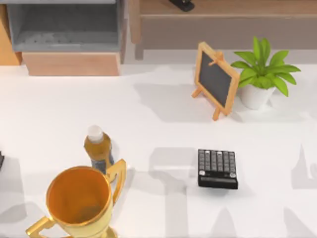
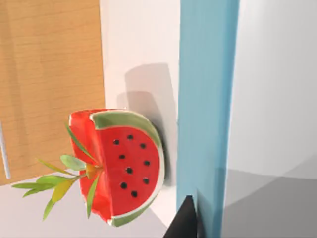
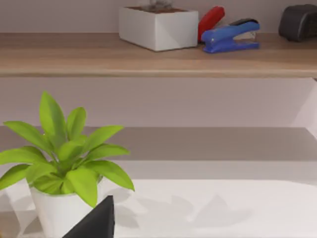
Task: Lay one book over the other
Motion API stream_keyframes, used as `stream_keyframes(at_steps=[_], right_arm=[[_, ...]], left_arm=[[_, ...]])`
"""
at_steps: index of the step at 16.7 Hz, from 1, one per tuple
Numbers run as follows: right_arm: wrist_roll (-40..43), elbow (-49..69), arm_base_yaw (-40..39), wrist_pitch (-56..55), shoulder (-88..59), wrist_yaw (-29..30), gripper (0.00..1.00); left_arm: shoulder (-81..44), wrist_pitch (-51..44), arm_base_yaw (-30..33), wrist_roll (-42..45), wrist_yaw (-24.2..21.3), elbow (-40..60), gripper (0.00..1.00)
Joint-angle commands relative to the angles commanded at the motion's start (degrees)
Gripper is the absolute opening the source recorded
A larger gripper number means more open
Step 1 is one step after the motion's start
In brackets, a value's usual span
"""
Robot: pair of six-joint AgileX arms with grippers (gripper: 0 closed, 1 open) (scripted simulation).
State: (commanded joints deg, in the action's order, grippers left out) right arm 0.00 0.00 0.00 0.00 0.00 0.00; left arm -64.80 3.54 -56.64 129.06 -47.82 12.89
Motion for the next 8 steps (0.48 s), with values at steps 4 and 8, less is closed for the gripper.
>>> stream_keyframes(at_steps=[4,8], right_arm=[[0.0,0.0,0.0,0.0,0.0,0.0,1.0],[0.0,0.0,0.0,0.0,0.0,0.0,1.0]], left_arm=[[-0.49,1.03,0.45,-0.57,0.33,-0.17,0.0],[-0.49,1.03,0.45,-0.57,0.33,-0.17,0.23]])
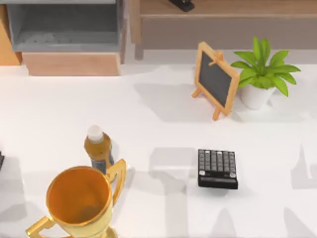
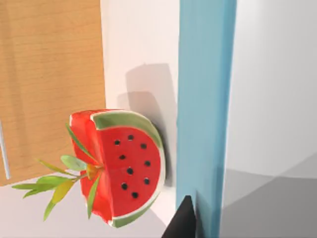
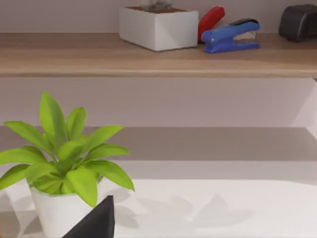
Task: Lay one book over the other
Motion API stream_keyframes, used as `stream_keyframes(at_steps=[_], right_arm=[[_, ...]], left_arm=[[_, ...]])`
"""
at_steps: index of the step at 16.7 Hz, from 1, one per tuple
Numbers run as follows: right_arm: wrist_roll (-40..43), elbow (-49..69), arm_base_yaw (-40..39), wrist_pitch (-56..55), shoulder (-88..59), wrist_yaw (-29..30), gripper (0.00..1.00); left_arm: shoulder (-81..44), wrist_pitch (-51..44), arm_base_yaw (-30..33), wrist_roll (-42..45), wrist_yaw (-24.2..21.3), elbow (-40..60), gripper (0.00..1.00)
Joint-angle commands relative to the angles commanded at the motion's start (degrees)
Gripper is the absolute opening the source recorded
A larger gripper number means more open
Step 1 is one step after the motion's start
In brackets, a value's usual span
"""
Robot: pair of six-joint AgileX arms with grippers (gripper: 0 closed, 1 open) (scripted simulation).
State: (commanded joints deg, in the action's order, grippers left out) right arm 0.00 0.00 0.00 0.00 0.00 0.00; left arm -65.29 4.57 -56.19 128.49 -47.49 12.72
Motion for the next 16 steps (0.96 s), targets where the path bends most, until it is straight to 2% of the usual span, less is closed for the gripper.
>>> stream_keyframes(at_steps=[10,16], right_arm=[[0.0,0.0,0.0,0.0,0.0,0.0,1.0],[0.0,0.0,0.0,0.0,0.0,0.0,1.0]], left_arm=[[0.0,0.0,0.0,0.0,0.0,0.0,0.98],[0.0,0.0,0.0,0.0,0.0,0.0,1.0]])
